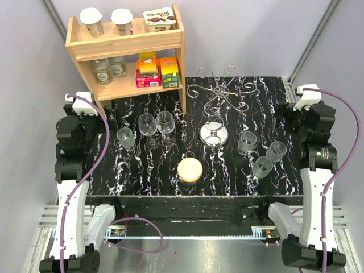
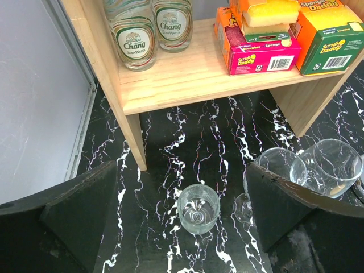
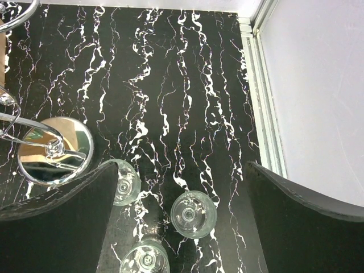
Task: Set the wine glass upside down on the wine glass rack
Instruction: Pick up the distractor from the center of the board.
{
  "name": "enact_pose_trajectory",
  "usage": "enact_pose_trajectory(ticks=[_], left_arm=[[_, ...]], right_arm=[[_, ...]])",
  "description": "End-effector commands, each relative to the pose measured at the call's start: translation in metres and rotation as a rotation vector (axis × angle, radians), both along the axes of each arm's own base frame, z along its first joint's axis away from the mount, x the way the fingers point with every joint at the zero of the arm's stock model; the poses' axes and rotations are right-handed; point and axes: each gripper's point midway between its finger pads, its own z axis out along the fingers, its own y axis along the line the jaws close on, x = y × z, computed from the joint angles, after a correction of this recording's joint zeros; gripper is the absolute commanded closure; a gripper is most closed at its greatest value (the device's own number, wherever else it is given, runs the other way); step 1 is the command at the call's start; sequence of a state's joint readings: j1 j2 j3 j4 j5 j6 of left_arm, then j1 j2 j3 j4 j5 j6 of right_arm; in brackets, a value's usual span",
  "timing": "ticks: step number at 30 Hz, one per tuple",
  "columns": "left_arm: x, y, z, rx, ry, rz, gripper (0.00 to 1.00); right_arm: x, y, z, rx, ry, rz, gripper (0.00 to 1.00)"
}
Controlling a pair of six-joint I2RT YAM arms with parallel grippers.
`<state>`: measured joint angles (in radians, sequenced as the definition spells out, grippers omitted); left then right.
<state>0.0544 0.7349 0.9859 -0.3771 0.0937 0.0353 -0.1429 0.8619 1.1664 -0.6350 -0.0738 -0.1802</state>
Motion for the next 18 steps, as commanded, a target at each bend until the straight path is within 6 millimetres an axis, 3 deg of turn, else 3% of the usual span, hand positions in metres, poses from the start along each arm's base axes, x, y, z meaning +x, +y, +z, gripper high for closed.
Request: enact_pose_trajectory(ticks=[1, 12, 18], left_arm=[[0.001, 0.001, 0.016, 0.005, -0.065, -0.001, 0.01], [-0.002, -0.001, 0.016, 0.015, -0.052, -0.013, 0.01], [-0.011, -0.005, 0.017, 0.068, -0.022, -0.052, 0.01]], right_arm=[[-0.006, 0.005, 0.006, -0.015, -0.014, 0.032, 0.02], [-0.015, 0.006, 0.009, -0.031, 0.002, 0.04, 0.02], [-0.032, 0.004, 0.015, -0.072, 0.028, 0.043, 0.02]])
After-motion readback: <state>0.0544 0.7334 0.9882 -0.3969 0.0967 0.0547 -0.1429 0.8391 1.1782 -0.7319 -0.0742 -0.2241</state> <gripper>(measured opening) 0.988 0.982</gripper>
